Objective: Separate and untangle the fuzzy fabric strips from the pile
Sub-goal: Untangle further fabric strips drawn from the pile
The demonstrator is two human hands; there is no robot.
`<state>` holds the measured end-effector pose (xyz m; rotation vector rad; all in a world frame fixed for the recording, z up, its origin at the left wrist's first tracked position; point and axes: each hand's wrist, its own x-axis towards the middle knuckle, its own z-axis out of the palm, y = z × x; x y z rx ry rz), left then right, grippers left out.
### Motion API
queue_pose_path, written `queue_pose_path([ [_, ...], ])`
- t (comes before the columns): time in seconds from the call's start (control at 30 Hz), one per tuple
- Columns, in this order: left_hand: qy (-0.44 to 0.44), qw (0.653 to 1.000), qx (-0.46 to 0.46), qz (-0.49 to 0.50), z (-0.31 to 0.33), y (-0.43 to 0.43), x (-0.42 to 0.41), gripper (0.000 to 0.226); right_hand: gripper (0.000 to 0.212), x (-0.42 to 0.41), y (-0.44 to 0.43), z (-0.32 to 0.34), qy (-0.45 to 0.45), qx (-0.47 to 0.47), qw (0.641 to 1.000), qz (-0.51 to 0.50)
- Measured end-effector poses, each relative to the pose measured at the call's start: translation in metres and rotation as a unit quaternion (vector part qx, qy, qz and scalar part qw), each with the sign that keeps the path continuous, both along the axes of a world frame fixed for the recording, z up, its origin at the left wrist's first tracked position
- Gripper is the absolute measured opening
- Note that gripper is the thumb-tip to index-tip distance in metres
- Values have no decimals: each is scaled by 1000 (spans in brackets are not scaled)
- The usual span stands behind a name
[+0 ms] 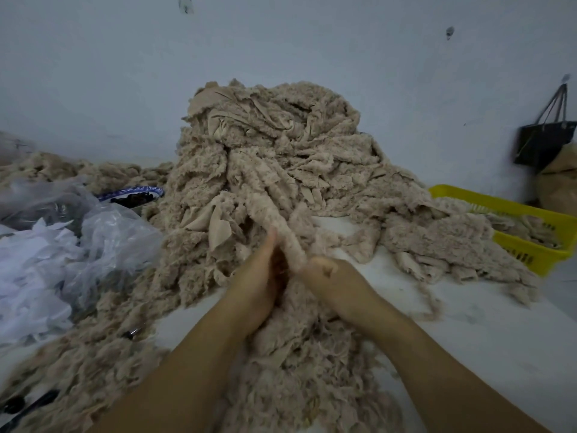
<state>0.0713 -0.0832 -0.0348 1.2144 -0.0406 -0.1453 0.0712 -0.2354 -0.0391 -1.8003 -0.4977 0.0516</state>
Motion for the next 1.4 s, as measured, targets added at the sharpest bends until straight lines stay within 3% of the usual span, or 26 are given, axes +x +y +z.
queue_pose_path([
  [0.1,29,988,-154,14,7,11,0,56,51,-4,7,-5,-39,-77,995,42],
  [0.23,30,954,-294,57,9,26,2,29,51,-1,3,-2,-49,-91,994,-29],
  [0.37,27,932,-348,97,12,31,7,23,44,1,0,5,-116,-162,968,-152],
  [0.6,15,923,-366,122,11,33,12,23,45,10,-11,-1,-89,-79,954,-274],
  [0.67,2,940,-329,90,13,30,9,32,44,13,-14,-3,-57,-56,954,-290],
  [0.77,-53,989,-140,-13,8,15,1,48,27,15,-26,0,-13,4,942,-335],
  [0.83,-62,994,-78,-50,6,5,-3,55,38,17,-31,1,29,47,930,-363],
  [0.93,-56,994,-81,-45,9,5,-6,57,51,15,-31,-1,38,57,934,-350],
  [1.0,-60,996,-47,-43,8,8,-4,57,42,14,-30,1,30,65,940,-334],
  [1.13,-85,990,110,14,1,4,-7,65,9,16,-28,3,21,51,952,-300],
  [1.2,-77,978,188,56,0,-2,-11,57,7,9,-21,8,-31,58,957,-282],
  [1.27,-58,969,226,81,-2,-7,-13,58,17,1,-12,11,-87,37,968,-234],
  [1.4,-189,946,260,34,-3,-16,-17,49,4,-2,0,6,-59,40,991,-116],
])
